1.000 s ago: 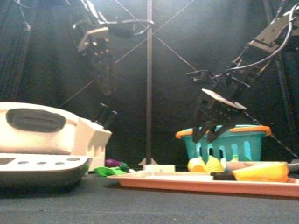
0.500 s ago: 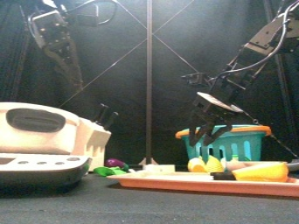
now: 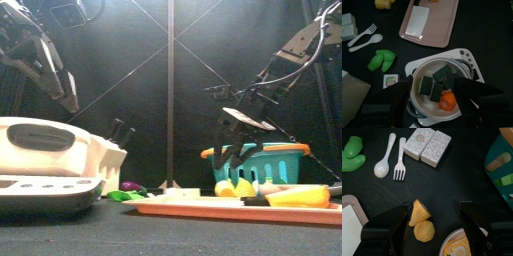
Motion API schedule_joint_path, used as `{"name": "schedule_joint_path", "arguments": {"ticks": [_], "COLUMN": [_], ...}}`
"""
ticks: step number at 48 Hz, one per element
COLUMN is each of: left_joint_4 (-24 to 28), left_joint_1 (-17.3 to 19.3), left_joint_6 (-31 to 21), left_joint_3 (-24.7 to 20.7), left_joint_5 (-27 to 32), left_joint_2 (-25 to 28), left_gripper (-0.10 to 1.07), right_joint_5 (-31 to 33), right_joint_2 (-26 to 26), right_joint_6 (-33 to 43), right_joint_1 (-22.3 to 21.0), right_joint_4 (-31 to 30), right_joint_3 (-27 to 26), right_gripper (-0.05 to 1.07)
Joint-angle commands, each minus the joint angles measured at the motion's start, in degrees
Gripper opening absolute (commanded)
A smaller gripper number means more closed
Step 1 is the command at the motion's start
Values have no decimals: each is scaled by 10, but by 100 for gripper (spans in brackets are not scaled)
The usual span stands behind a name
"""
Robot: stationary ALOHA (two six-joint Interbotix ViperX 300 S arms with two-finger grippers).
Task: Grab green sushi pieces
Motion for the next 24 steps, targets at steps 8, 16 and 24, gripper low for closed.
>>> {"name": "schedule_joint_path", "arguments": {"ticks": [8, 16, 24], "left_joint_4": [22, 20, 20], "left_joint_1": [-32, -33, -33], "left_joint_6": [44, 92, 108], "left_joint_3": [-6, -16, -15], "left_joint_5": [-5, 11, 41], "left_joint_2": [22, 24, 24], "left_gripper": [91, 91, 91], "right_joint_5": [-2, -7, -14], "right_joint_2": [-2, 7, 14], "right_joint_6": [2, 0, 0], "right_joint_1": [-2, -2, -3], "right_joint_4": [-1, -1, -4], "right_joint_3": [-13, -20, -28], "right_gripper": [95, 95, 95]}}
